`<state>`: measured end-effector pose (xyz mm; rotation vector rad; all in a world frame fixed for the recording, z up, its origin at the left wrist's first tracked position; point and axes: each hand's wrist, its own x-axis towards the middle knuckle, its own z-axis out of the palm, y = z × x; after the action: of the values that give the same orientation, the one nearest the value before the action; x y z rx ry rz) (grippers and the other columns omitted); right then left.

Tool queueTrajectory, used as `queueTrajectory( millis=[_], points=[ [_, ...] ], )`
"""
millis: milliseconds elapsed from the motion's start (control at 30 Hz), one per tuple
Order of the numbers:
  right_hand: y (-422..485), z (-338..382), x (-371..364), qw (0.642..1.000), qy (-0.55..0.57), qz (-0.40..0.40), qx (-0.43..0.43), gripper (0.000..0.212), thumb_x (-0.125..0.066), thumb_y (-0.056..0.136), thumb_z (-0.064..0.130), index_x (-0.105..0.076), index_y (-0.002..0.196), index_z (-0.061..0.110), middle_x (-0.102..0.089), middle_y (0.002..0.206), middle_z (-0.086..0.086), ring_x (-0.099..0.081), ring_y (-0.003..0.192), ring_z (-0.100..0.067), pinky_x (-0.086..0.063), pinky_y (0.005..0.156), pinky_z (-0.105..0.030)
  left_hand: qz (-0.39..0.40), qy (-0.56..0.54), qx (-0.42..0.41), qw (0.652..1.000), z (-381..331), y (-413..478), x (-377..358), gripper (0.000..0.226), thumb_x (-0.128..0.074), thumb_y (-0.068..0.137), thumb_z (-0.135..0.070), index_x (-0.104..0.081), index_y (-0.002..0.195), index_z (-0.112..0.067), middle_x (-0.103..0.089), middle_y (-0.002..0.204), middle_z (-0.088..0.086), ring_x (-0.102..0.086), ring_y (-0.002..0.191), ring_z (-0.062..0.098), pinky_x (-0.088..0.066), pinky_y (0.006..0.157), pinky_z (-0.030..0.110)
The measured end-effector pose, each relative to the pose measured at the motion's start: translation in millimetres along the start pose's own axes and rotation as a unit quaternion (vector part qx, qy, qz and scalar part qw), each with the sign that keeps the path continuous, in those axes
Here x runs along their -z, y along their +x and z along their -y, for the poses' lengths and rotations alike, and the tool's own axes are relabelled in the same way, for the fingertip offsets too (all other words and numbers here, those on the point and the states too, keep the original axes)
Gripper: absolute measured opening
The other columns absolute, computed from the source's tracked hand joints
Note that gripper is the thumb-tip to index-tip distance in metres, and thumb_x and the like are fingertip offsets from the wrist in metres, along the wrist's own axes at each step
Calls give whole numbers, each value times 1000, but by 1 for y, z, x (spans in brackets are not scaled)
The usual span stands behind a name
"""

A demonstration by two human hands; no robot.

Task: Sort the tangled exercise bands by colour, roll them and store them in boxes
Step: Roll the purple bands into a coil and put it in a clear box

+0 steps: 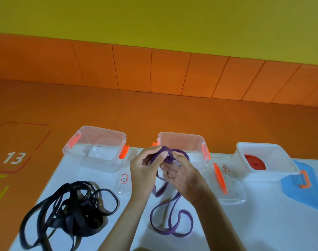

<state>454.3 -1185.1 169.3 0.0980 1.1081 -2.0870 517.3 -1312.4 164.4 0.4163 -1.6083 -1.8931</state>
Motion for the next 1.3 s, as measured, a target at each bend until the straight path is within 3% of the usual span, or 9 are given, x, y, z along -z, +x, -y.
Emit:
queueTrajectory(
  millis=[133,267,533,633,800,967,1133,1233,1300],
  points=[
    [-5,22,8,941,-307,-42,133,8,-72,97,27,-78,102,28,-76,106,-13,-74,93,-26,-59,77,-29,50,11,30,998,-8,13,12,19,-85,86,-6,-84,99,-20,-83,98,-2,-78,95,13,-57,84,20],
    [-9,35,7,894,-397,-17,205,21,-83,83,36,-81,102,27,-80,90,-5,-79,80,-21,-65,74,-32,90,20,42,995,-15,12,8,18,-86,87,-12,-85,98,-26,-83,97,-4,-77,92,9,-56,81,18],
    [-9,27,7,953,-239,26,183,29,-82,87,17,-76,112,4,-75,109,-23,-75,104,-39,-62,90,-43,108,-31,84,990,-21,15,2,24,-84,90,-16,-84,110,-29,-82,111,-1,-76,108,15,-58,93,24],
    [-10,31,7,945,-276,25,171,29,-83,87,14,-75,114,11,-75,111,-19,-77,98,-38,-65,78,-42,122,8,44,991,-22,18,5,35,-83,90,-16,-74,122,-26,-82,102,1,-76,100,16,-59,88,22],
    [-17,46,10,928,-326,20,177,28,-85,84,26,-74,108,15,-75,93,-6,-79,86,-38,-66,66,-43,134,59,19,989,-21,16,-1,24,-82,93,-14,-69,112,-18,-81,96,-2,-76,96,15,-56,82,21],
    [-15,48,12,937,-276,26,211,25,-80,91,16,-73,111,4,-76,105,-15,-76,101,-39,-64,85,-49,109,11,46,993,-22,17,-5,21,-87,87,-12,-78,105,-14,-82,98,-1,-78,94,14,-58,78,18],
    [-13,46,6,961,-168,50,213,23,-74,94,19,-73,113,7,-72,118,-26,-71,113,-41,-61,92,-48,133,8,22,991,-26,18,-8,33,-82,91,-10,-79,119,-27,-80,114,-6,-75,109,11,-55,90,17],
    [-15,57,9,940,-279,30,195,30,-79,91,23,-73,116,9,-75,115,-18,-73,108,-39,-63,87,-47,152,42,2,988,-27,22,-2,32,-79,94,-11,-79,117,-32,-79,116,-10,-73,112,10,-53,92,18],
    [-17,68,12,903,-384,0,193,28,-83,85,31,-77,109,18,-78,103,-10,-76,92,-32,-64,72,-35,184,77,-9,980,-27,23,3,31,-78,95,-13,-79,117,-36,-79,116,-14,-72,113,10,-54,93,19]
  ],
)
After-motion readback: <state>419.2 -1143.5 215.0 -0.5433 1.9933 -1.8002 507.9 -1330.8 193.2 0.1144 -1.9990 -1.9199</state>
